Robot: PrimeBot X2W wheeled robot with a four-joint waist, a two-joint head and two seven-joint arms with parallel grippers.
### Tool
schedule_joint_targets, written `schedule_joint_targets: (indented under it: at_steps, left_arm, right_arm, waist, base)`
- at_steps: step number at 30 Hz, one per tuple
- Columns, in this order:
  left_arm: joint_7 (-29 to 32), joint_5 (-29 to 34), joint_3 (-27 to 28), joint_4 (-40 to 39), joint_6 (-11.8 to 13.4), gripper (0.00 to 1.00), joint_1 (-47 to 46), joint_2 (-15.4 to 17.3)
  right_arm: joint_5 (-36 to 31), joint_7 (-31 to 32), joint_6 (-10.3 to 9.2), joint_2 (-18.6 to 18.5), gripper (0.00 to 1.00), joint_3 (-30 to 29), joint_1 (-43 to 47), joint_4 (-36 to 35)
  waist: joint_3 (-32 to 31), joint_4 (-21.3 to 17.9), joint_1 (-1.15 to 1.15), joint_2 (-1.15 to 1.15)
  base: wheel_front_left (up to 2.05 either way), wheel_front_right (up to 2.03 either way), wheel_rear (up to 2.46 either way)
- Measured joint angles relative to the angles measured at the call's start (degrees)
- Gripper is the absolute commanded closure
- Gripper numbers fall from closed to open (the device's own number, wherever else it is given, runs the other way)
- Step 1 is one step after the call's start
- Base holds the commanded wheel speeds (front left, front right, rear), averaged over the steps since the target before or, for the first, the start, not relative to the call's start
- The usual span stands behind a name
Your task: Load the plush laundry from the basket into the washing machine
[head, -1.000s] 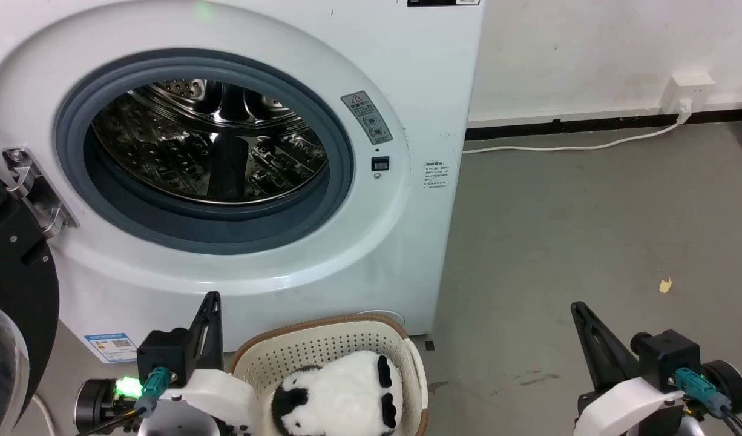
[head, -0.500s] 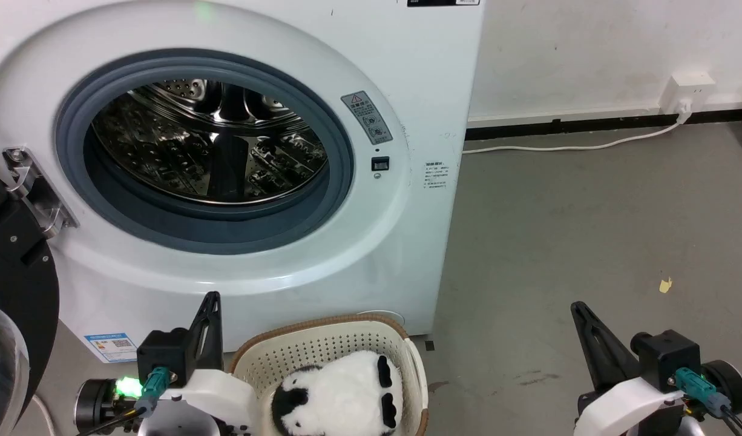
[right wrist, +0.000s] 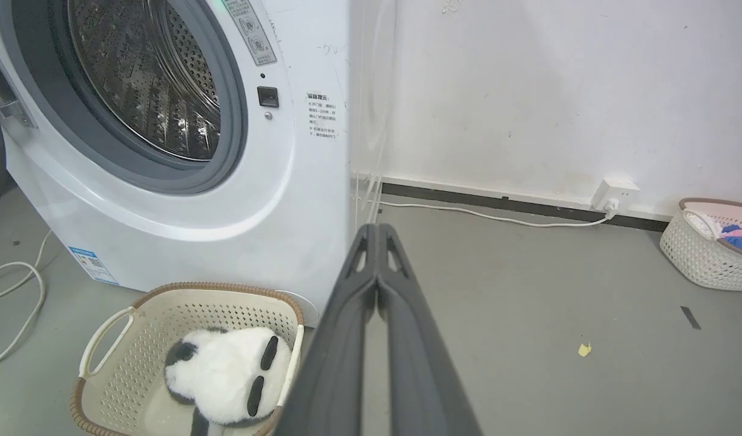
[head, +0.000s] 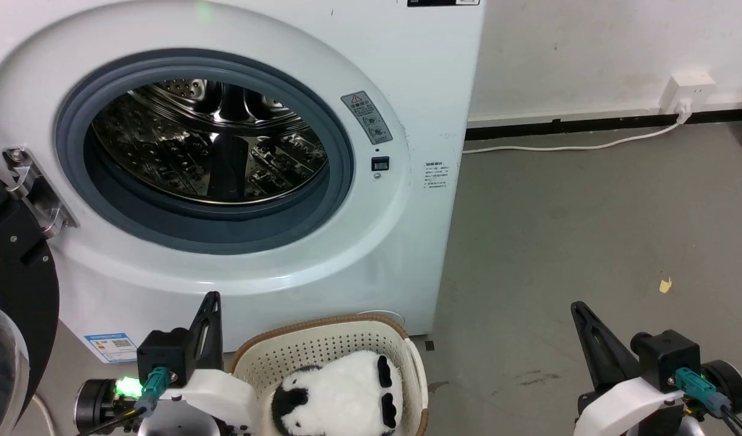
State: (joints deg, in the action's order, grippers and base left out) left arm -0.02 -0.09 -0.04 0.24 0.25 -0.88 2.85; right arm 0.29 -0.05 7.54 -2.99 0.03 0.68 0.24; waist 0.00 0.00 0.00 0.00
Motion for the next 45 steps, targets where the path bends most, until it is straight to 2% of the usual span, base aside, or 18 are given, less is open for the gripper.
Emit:
schedule_joint_targets:
  at_steps: [17, 18, 20, 21, 22, 45]
  left_arm:
    - [-0.01, 0.00, 0.03, 0.00, 0.00, 1.00, 0.00, 0.00]
    - [-0.01, -0.01, 0.00, 0.02, 0.04, 0.00, -0.02, 0.00]
    - [-0.01, -0.01, 0.02, 0.03, 0.07, 0.00, -0.02, 0.00]
    - [-0.01, -0.01, -0.01, 0.03, 0.07, 1.00, -0.02, 0.00]
    - [-0.01, -0.01, -0.01, 0.04, 0.08, 0.00, -0.02, 0.00]
    - [-0.96, -3.26, -2.98, 3.96, 0.47, 0.00, -0.46, 0.00]
  right_arm:
    - [0.00, 0.00, 0.00, 0.00, 1.00, 0.02, 0.00, 0.00]
    - [0.01, 0.00, 0.00, 0.00, 0.00, 0.01, 0.01, 0.02]
    - [0.01, 0.00, 0.00, 0.00, 0.00, 0.03, 0.01, 0.03]
    - [0.01, 0.00, 0.00, 0.00, 1.00, 0.03, 0.01, 0.04]
    - [0.02, -0.01, 0.00, 0.00, 0.00, 0.03, 0.01, 0.04]
    - [3.07, -2.41, 0.00, -0.01, 0.00, -0.62, 0.15, 2.11]
  waist:
    - [0.00, 0.00, 0.00, 0.00]
    - [0.00, 0.00, 0.00, 0.00]
    - [0.00, 0.00, 0.00, 0.00]
    - [0.00, 0.00, 0.00, 0.00]
    - [0.00, 0.00, 0.00, 0.00]
    - [1.06, 0.04, 0.01, 0.00]
  base:
    - [0.00, 0.00, 0.00]
    - [0.00, 0.00, 0.00]
    - [0.00, 0.00, 0.00]
    - [0.00, 0.00, 0.00]
    - [0.00, 0.00, 0.00]
    - [0.00, 0.00, 0.00]
